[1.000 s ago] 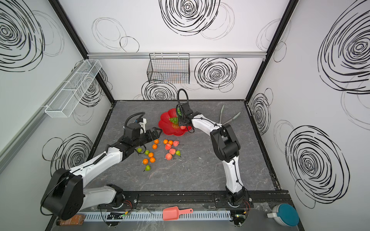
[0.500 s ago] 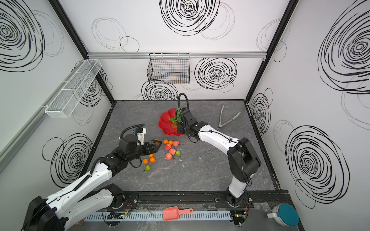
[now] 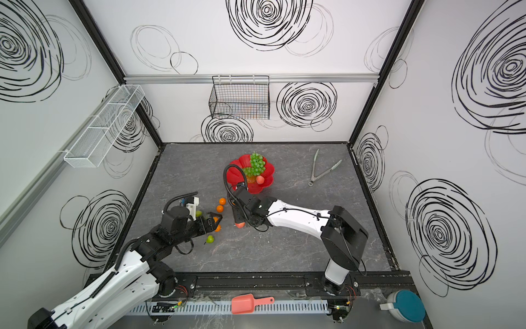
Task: Arrange fruit in a fruit bowl
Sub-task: Pick up the fruit from the center of the table.
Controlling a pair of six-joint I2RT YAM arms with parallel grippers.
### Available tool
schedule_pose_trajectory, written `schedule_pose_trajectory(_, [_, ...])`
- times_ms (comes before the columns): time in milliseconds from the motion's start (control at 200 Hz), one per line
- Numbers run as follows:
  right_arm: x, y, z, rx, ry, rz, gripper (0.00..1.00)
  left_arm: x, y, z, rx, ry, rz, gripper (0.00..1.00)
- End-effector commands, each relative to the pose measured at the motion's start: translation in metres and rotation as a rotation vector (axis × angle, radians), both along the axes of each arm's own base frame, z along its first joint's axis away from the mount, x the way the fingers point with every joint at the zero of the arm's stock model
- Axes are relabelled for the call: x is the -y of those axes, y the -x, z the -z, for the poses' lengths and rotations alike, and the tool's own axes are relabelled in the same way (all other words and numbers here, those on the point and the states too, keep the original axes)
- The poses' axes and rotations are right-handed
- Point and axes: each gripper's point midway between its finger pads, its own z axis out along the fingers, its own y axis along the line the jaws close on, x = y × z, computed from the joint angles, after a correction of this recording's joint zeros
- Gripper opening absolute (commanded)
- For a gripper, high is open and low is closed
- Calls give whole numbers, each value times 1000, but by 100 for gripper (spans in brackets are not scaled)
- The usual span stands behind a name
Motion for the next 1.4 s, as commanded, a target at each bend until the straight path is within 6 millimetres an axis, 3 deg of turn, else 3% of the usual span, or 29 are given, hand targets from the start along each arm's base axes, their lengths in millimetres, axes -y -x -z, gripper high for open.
schedule_pose_trajectory(0, [6, 14, 26, -77, 65, 69, 65, -6, 1, 3, -27, 50, -1, 96])
schedule_pose_trajectory(145, [3, 17, 41, -103, 100, 76, 67, -18, -5, 3, -33, 74, -22, 96])
schedule_pose_trajectory(600, [-4, 10, 67, -140, 163, 72, 71, -24, -12, 2, -28, 101, -36, 96])
schedule_pose_trajectory(1010, [-4, 2, 79, -149, 185, 85, 60, -25, -14, 3, -28, 99, -36, 96])
schedule_pose_trajectory(1391, [-2, 2, 77, -142, 185, 82, 48, -24, -14, 3, -25, 100, -30, 96])
